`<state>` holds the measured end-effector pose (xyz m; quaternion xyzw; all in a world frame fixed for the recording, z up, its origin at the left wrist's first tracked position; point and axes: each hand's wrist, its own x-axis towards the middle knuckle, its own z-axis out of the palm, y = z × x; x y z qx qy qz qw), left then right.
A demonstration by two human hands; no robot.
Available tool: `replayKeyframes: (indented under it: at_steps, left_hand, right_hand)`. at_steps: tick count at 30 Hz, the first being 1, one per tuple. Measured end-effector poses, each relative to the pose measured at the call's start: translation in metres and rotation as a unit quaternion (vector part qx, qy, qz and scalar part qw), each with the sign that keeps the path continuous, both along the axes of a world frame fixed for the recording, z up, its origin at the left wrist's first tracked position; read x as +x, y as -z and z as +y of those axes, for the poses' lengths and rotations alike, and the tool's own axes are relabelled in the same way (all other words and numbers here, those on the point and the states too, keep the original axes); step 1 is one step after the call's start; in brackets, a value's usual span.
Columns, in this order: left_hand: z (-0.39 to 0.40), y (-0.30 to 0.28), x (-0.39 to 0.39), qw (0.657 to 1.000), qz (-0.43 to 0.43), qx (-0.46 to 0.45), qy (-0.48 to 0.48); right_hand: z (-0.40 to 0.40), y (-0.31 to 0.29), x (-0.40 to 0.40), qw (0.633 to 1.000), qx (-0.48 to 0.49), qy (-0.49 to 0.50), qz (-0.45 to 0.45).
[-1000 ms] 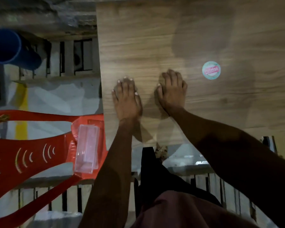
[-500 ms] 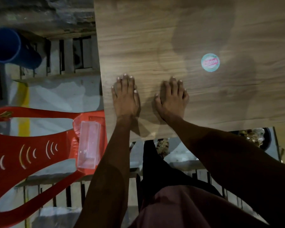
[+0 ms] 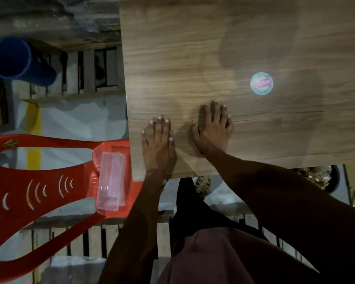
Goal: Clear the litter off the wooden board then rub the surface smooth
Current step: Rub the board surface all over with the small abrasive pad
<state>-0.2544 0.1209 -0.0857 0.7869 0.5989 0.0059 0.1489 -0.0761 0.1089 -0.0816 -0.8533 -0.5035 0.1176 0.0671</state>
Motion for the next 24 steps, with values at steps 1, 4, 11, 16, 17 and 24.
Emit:
replayKeyframes:
  at_steps: [1, 4, 11, 16, 17, 24]
  left_hand:
    - [0.005, 0.000, -0.010, 0.999, 0.001, 0.001, -0.033]
    - [0.020, -0.001, -0.041, 0.993, 0.004, 0.007, -0.120]
    - [-0.028, -0.002, 0.003, 1.000, 0.009, 0.006, -0.001]
    - [-0.029, 0.005, -0.011, 0.999, -0.001, 0.007, -0.033]
    - [-0.023, 0.004, -0.022, 0.997, 0.003, 0.011, -0.074]
    - [-0.033, 0.004, -0.046, 1.000, -0.004, 0.016, -0.011]
  right_hand:
    - [0.000, 0.000, 0.000, 1.000, 0.003, 0.000, 0.001]
    - [-0.001, 0.001, 0.001, 1.000, 0.009, 0.002, 0.004]
    - [-0.002, 0.001, 0.001, 1.000, 0.012, -0.006, 0.006]
    - [-0.003, 0.001, 0.002, 0.999, 0.028, 0.004, 0.016]
    - [-0.003, 0.001, 0.002, 0.999, 0.028, 0.003, 0.019]
    - [-0.003, 0.001, 0.001, 1.000, 0.020, 0.000, 0.017]
